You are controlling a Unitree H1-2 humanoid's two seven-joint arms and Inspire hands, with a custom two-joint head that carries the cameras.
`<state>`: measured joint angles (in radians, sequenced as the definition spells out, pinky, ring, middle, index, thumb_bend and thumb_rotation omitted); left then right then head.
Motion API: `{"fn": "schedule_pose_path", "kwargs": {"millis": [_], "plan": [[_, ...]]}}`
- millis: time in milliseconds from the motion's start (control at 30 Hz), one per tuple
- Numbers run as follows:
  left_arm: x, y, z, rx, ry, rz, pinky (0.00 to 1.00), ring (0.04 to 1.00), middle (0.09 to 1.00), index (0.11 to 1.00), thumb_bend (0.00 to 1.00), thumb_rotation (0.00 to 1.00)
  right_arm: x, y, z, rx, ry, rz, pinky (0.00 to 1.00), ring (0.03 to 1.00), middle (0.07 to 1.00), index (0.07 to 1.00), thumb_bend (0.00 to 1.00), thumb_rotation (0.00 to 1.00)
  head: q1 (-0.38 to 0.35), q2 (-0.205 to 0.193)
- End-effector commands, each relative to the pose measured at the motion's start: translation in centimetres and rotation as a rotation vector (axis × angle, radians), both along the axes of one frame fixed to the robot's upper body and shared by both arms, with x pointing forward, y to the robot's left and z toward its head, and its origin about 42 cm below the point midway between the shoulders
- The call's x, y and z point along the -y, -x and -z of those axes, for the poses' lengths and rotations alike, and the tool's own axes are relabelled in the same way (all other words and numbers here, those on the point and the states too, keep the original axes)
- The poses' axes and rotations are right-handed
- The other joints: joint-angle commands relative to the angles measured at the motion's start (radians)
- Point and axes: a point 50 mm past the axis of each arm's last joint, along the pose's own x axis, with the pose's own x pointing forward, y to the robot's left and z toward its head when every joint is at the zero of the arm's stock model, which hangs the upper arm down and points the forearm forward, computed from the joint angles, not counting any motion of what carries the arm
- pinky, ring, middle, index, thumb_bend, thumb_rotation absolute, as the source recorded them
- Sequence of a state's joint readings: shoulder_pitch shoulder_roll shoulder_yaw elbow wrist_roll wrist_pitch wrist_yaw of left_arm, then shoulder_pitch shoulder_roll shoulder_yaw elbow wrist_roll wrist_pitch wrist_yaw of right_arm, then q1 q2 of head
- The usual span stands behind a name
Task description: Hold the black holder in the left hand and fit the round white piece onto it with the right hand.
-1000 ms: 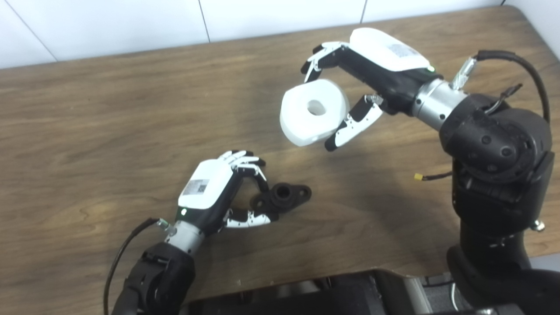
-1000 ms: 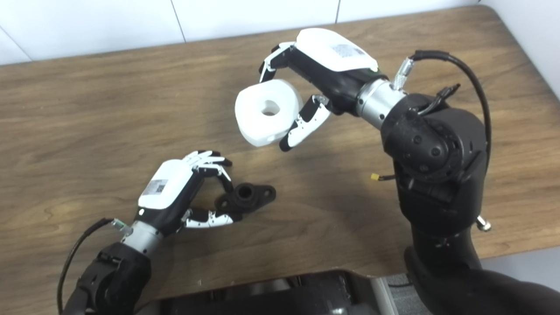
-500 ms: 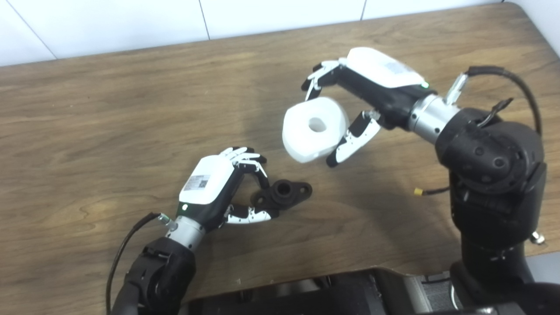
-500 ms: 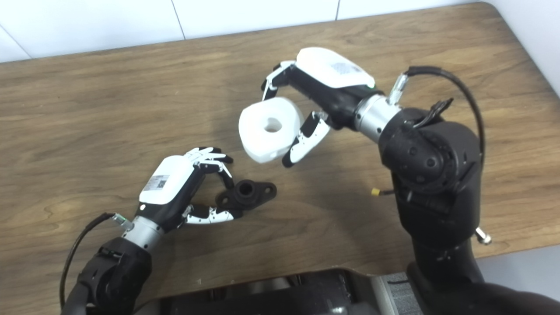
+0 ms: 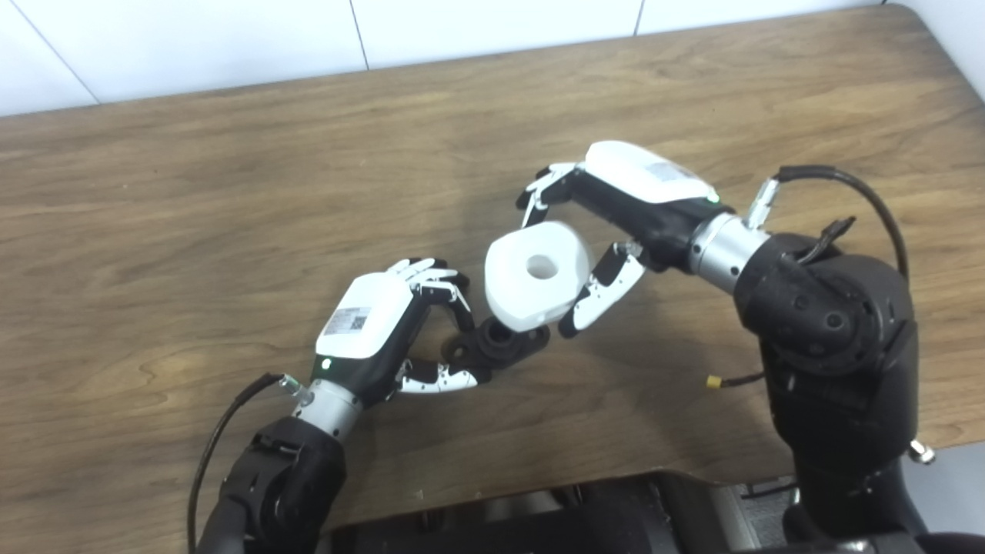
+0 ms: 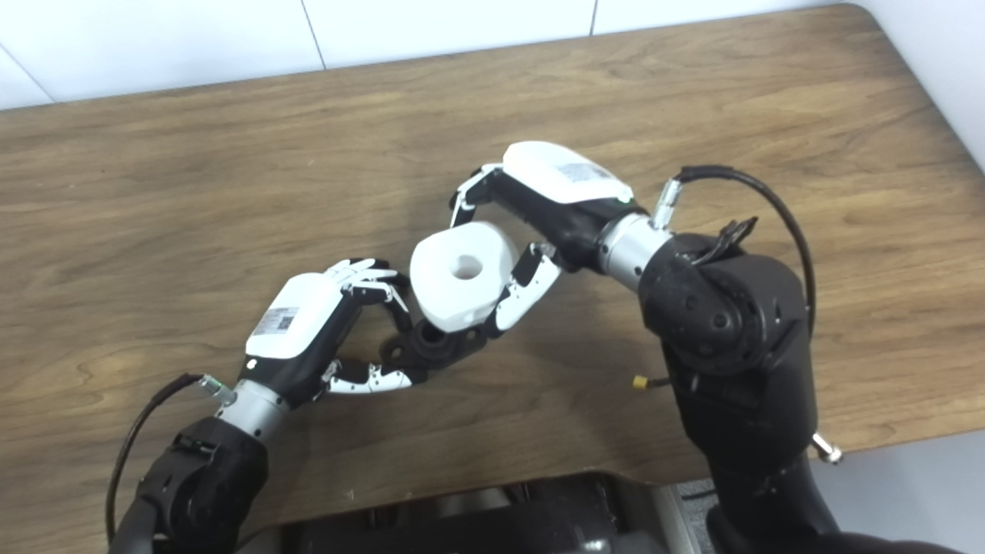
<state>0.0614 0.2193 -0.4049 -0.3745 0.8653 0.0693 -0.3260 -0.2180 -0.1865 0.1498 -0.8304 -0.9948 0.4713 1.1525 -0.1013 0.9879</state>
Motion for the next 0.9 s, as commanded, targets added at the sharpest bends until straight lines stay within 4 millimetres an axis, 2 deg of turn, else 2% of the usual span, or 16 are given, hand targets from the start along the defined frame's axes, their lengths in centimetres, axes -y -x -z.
{"fn": "schedule_pose_path", "kwargs": {"millis": [0, 667, 867], "plan": [[0.0, 0.4, 0.8, -0.065, -0.03, -0.001, 0.91, 0.89, 0.798, 0.485, 0.52, 0.05, -0.6, 0.5, -0.4, -0.051, 0.03, -0.062, 0.95, 0.921, 0.809, 0.484, 0.52, 0.13, 0.002, 0.0], [0.5, 0.3, 0.7, -0.057, -0.043, 0.003, 0.89, 0.887, 0.8, 0.485, 0.52, 0.05, -0.9, 1.2, -1.5, 0.006, 0.035, -0.114, 0.94, 0.922, 0.807, 0.483, 0.52, 0.13, 0.034, 0.002], [0.6, 0.3, 0.6, -0.058, -0.041, 0.002, 0.9, 0.888, 0.801, 0.485, 0.52, 0.05, -1.0, 1.2, -1.5, 0.004, 0.054, -0.132, 0.91, 0.91, 0.799, 0.483, 0.52, 0.13, 0.044, 0.008]]}}
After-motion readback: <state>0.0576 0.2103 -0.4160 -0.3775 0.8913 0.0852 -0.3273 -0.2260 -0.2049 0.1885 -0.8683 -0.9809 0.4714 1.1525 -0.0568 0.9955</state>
